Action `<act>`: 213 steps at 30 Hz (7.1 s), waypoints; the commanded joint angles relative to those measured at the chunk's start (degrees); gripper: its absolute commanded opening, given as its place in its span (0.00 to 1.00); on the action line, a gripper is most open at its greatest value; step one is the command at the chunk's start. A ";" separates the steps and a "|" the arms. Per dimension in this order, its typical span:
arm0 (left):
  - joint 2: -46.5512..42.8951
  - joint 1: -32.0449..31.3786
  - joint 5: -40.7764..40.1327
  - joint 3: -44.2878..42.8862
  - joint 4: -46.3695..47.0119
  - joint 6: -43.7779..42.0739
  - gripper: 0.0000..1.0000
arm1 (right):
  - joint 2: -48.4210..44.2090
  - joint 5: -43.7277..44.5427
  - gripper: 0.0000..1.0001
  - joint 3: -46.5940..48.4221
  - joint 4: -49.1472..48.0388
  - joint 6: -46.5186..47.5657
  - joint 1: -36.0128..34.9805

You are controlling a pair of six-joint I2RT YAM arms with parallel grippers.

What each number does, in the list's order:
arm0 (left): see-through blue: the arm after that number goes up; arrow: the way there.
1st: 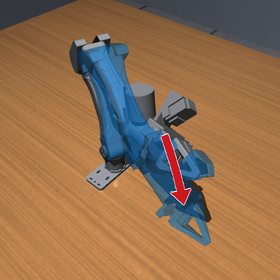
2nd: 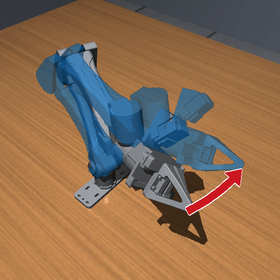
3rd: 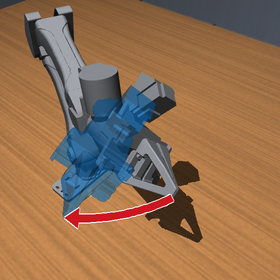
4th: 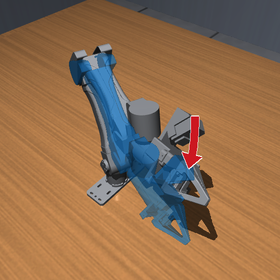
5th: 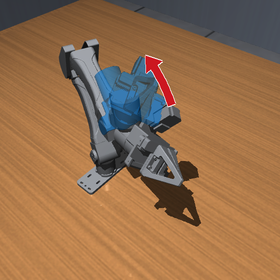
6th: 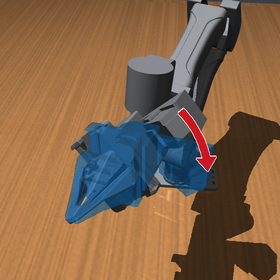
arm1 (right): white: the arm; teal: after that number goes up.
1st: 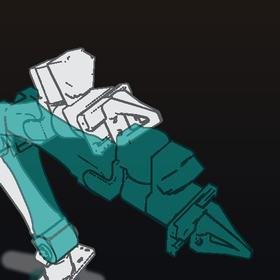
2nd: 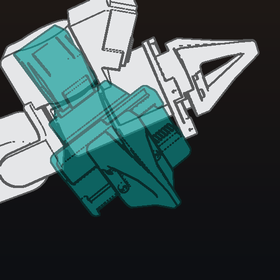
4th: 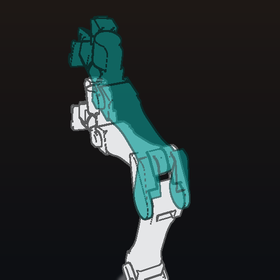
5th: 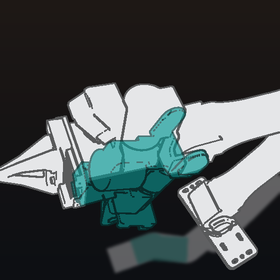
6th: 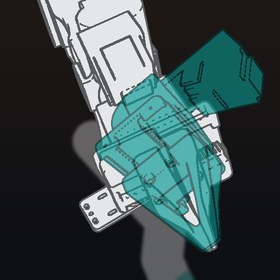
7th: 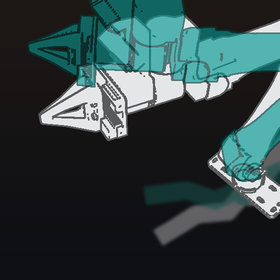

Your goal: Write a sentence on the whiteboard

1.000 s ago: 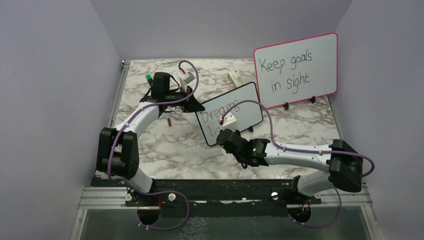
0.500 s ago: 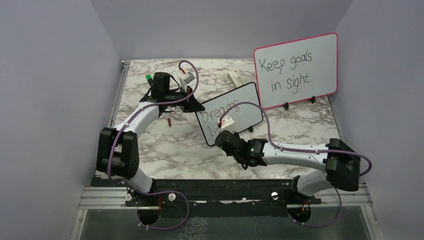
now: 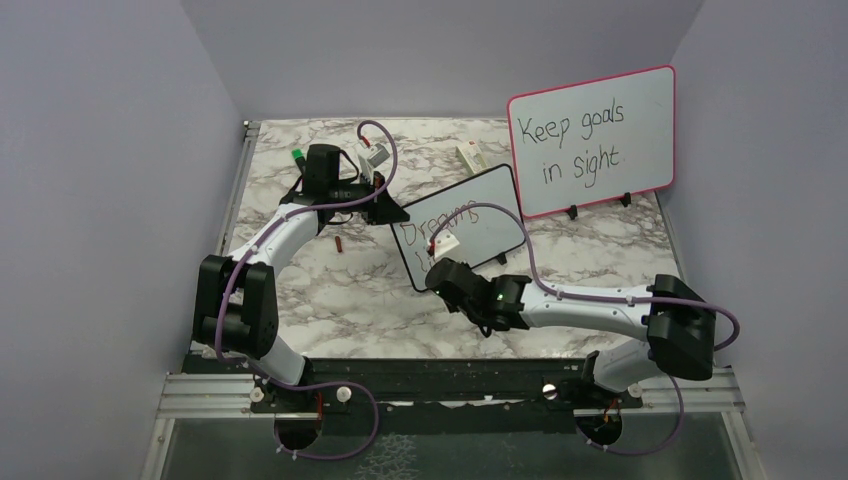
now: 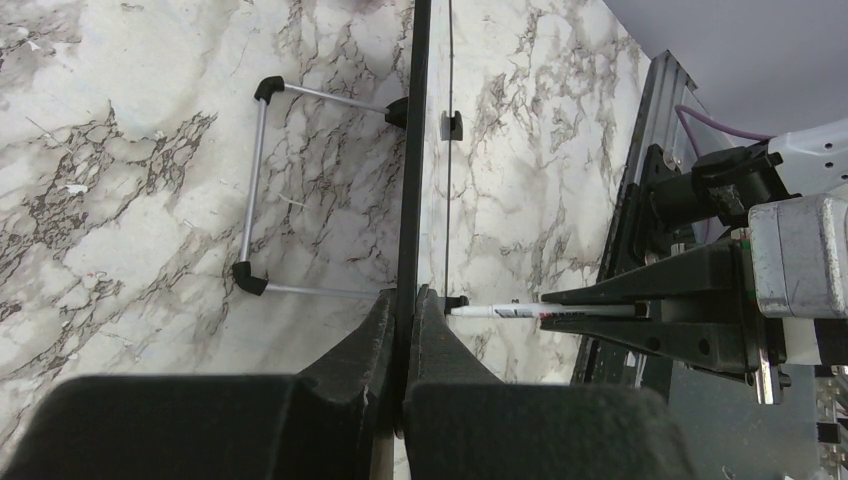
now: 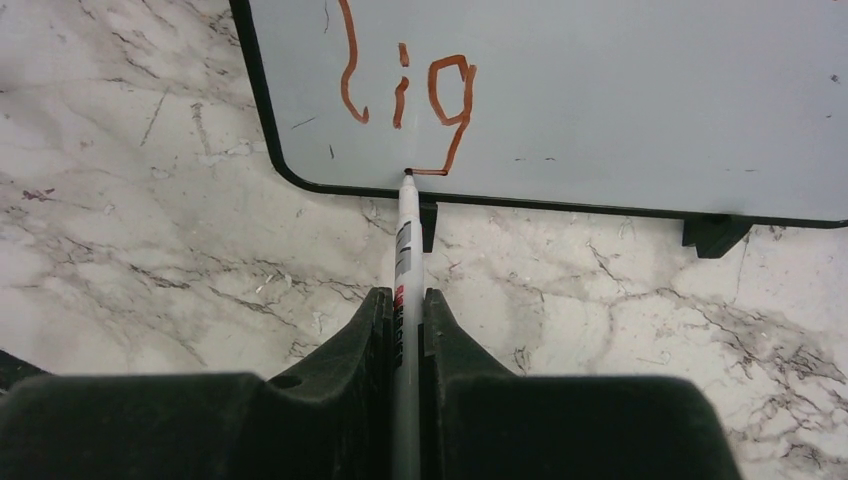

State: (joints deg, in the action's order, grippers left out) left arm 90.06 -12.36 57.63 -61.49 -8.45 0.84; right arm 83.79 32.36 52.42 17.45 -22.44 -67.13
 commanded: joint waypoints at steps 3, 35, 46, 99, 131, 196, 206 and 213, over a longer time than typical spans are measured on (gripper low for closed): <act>4.45 -1.99 -11.03 2.96 -7.38 -3.88 0.00 | 0.70 -2.74 0.01 1.72 -6.89 0.64 0.51; 4.58 -1.97 -11.31 2.87 -7.55 -3.92 0.00 | -7.28 9.41 0.01 -2.91 -12.03 0.90 1.74; 4.61 -1.97 -11.40 2.78 -7.63 -4.05 0.00 | -5.59 9.40 0.01 -2.05 -14.27 2.12 2.48; 4.69 -1.88 -11.57 2.70 -7.64 -4.09 0.00 | -4.99 3.82 0.01 -4.42 -6.60 -4.52 3.06; 4.69 -1.88 -11.57 2.70 -7.64 -4.09 0.00 | -6.75 10.05 0.01 -3.12 -9.96 -1.76 3.06; 4.69 -1.88 -11.47 2.70 -7.61 -4.08 0.00 | -7.10 7.12 0.01 -4.55 -7.42 -2.73 4.84; 4.70 -1.88 -11.57 2.70 -7.63 -4.04 0.00 | -7.86 6.00 0.01 -6.42 -6.16 -4.74 4.91; 4.68 -1.88 -11.53 2.70 -7.64 -4.06 0.00 | -8.11 4.92 0.01 -7.66 -5.81 -5.71 4.91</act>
State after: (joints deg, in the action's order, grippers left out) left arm 90.24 -12.40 57.56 -61.71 -8.84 0.95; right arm 76.34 38.06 46.09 10.20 -26.59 -62.76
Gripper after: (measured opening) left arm 0.026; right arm 0.156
